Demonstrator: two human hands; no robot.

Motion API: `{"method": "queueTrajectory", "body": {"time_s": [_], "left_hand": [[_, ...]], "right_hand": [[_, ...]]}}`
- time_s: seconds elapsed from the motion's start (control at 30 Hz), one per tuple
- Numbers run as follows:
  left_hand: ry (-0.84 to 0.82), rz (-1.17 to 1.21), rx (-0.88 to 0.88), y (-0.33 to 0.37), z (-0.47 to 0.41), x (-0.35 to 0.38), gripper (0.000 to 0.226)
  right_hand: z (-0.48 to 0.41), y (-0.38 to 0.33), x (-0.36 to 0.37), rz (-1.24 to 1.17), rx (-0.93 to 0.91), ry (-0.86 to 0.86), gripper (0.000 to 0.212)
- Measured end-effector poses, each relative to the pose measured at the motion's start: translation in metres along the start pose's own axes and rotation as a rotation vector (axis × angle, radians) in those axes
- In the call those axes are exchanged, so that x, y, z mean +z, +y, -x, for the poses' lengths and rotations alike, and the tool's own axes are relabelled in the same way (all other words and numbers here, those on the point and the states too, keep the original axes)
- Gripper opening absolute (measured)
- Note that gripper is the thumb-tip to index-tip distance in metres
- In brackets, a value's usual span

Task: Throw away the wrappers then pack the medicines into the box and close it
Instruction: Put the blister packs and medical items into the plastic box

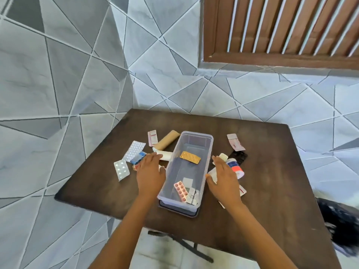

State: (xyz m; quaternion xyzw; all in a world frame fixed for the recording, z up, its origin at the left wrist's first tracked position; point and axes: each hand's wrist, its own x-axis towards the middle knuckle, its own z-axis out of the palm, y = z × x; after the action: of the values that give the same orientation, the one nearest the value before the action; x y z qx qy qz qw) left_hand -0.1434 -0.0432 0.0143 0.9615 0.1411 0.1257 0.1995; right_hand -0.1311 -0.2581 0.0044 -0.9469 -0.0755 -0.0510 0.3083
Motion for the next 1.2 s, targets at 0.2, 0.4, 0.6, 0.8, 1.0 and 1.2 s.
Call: {"method": "queueTrajectory", "body": {"time_s": [0.2, 0.4, 0.6, 0.8, 1.0, 1.2], "left_hand": [[-0.142, -0.052, 0.022, -0.015, -0.069, 0.017, 0.038], [-0.390, -0.174, 0.224, -0.023, -0.110, 0.048, 0.053], [-0.550, -0.354, 0.320, -0.030, -0.128, 0.070, 0.056], [-0.503, -0.332, 0.311, -0.031, -0.137, 0.068, 0.040], [-0.414, -0.234, 0.176, -0.015, -0.137, 0.011, 0.051], [-0.563, 0.081, 0.188, -0.002, -0.102, -0.029, 0.068]], "right_hand": [[-0.045, 0.023, 0.006, 0.288, 0.219, 0.005, 0.056], [-0.069, 0.047, 0.013, 0.375, 0.562, -0.107, 0.065], [-0.072, 0.057, 0.021, 0.380, 0.669, -0.138, 0.067], [-0.060, 0.043, 0.016, 0.273, 0.668, 0.009, 0.068], [-0.039, -0.022, 0.004, 0.074, 0.480, 0.068, 0.059], [-0.018, -0.073, 0.028, 0.264, 0.308, -0.147, 0.060]]}}
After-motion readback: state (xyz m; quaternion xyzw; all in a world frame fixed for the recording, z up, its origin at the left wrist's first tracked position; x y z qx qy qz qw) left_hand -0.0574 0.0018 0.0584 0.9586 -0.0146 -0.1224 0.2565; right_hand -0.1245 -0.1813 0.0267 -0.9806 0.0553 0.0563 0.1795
